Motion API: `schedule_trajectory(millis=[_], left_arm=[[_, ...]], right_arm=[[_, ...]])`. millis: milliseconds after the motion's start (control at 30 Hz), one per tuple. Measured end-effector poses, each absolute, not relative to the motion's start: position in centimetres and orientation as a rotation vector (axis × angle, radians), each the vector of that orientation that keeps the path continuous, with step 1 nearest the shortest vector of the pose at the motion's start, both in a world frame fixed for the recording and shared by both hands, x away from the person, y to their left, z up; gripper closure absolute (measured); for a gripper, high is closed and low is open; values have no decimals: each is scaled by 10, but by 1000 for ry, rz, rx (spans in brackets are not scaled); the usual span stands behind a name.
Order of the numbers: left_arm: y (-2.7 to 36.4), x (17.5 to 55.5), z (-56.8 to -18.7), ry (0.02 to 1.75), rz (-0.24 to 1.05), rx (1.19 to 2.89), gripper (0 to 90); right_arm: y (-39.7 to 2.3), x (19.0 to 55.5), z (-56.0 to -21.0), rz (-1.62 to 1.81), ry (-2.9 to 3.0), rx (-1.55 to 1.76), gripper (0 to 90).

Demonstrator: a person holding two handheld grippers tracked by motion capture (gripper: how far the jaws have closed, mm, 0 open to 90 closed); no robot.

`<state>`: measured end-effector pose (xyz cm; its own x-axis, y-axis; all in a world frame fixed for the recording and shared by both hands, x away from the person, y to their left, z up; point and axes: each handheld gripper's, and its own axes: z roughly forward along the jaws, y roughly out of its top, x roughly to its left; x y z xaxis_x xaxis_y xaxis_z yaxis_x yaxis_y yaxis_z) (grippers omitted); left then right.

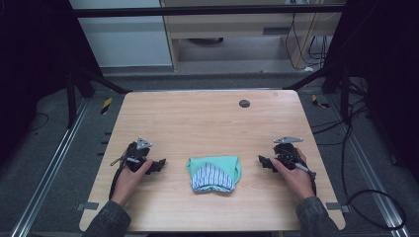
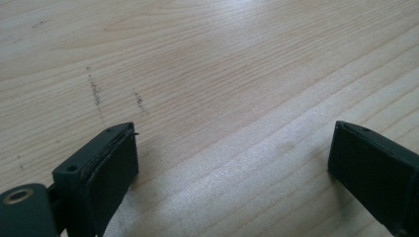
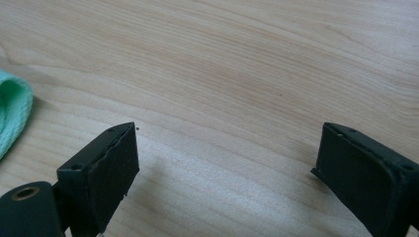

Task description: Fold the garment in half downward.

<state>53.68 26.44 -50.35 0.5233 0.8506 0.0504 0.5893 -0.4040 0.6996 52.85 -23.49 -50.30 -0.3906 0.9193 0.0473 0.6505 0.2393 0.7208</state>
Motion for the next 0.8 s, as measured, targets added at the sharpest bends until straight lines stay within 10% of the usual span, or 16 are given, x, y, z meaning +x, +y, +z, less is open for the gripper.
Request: schedule_trajectory(millis=[800], left_arm=[[264,539,-508,1168,521,2107,7]], right_arm=[[-230,535,-511,895,2060,1450,59]])
